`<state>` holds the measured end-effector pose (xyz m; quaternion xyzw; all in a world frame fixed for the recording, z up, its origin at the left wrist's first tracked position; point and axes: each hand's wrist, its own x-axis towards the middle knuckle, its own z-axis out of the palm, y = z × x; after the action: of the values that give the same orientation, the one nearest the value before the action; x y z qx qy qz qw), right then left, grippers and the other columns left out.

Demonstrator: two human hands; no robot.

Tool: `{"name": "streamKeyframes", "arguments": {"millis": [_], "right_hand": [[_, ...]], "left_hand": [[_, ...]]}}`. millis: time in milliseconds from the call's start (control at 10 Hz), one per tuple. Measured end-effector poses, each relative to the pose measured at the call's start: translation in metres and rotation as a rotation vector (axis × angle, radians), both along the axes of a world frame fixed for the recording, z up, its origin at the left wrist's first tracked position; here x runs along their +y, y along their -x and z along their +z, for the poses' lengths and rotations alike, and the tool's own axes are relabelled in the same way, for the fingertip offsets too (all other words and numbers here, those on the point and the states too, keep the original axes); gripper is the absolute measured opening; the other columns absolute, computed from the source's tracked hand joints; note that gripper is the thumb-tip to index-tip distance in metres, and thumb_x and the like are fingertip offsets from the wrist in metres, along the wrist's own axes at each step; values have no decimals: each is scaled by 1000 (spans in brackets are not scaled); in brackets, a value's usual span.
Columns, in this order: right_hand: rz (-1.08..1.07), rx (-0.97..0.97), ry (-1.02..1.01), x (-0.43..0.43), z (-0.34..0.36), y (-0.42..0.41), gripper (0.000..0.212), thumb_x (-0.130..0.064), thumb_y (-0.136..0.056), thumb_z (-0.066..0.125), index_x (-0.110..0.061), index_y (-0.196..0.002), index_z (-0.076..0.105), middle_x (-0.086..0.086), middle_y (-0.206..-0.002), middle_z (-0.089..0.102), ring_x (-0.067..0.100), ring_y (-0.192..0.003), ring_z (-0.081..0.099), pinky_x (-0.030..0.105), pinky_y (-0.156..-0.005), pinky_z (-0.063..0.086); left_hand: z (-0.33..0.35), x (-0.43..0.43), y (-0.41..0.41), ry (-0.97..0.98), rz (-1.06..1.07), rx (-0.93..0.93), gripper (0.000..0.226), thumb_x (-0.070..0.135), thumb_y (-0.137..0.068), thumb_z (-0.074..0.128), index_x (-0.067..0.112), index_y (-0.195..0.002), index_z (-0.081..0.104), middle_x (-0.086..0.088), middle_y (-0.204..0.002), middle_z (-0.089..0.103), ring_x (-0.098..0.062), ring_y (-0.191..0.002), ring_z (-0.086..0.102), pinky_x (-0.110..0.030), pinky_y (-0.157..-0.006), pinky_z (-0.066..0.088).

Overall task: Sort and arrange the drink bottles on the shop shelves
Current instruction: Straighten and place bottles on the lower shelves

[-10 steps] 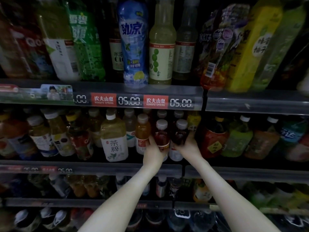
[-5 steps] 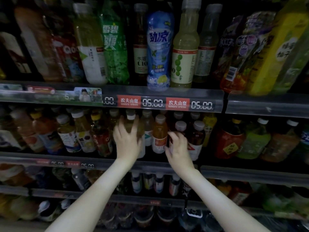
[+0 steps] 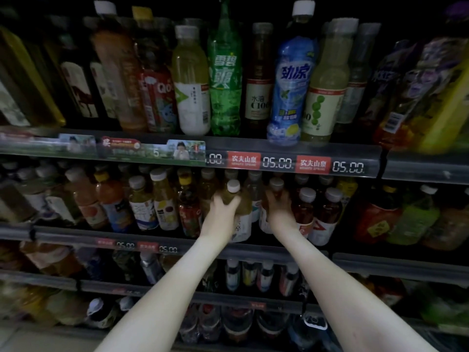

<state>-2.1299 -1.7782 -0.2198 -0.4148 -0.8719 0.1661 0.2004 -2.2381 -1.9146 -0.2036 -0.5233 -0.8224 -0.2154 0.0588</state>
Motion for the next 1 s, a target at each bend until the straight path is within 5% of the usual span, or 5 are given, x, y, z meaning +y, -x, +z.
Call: {"name": "streamKeyframes", "arguments": {"millis": [200, 400, 600, 800, 1000], "right_hand": [[10, 105, 20, -9, 9, -7, 62, -4, -94, 44, -25, -150, 29, 21, -153, 17, 42, -139, 21, 47, -114, 25], [-64, -7, -60, -34, 23, -7, 86, -17, -93, 52, -36, -152, -9, 19, -157, -20, 38, -145, -17, 45, -117, 11], [308, 67, 249, -77, 18, -6, 105, -22, -80, 74, -21, -153, 0, 4, -158, 5, 23, -147, 9, 40, -116, 26], [168, 188, 283, -77, 27, 2, 90, -23, -73, 82, -16, -143, 26, 14, -141, 33, 31, -131, 40, 43, -108, 37], [297, 224, 211, -108, 11, -8, 72, -10, -81, 73, -8, -141, 32, 11, -146, 32, 21, -136, 33, 42, -113, 32]], "left_hand": [[4, -11, -13, 92, -22, 97, 62, 8, -97, 47, 27, -149, 19, -22, -152, 15, -42, -138, 21, -41, -99, 41], [4, -17, 1, 114, -83, 67, 68, 2, -94, 49, 27, -149, 19, -23, -152, 16, -43, -140, 18, -41, -100, 40], [-3, -29, 2, 53, -242, 9, 76, 2, -92, 53, 31, -152, 15, -23, -155, 12, -41, -144, 12, -46, -108, 37], [-24, -52, 18, -354, -454, -157, 58, -3, -88, 61, 19, -124, 21, -31, -153, 14, -31, -140, 29, -34, -109, 32], [-24, -64, 36, -35, -407, -516, 105, 9, -82, 72, 29, -150, -6, -4, -160, 3, -14, -146, 13, -35, -118, 21]]}}
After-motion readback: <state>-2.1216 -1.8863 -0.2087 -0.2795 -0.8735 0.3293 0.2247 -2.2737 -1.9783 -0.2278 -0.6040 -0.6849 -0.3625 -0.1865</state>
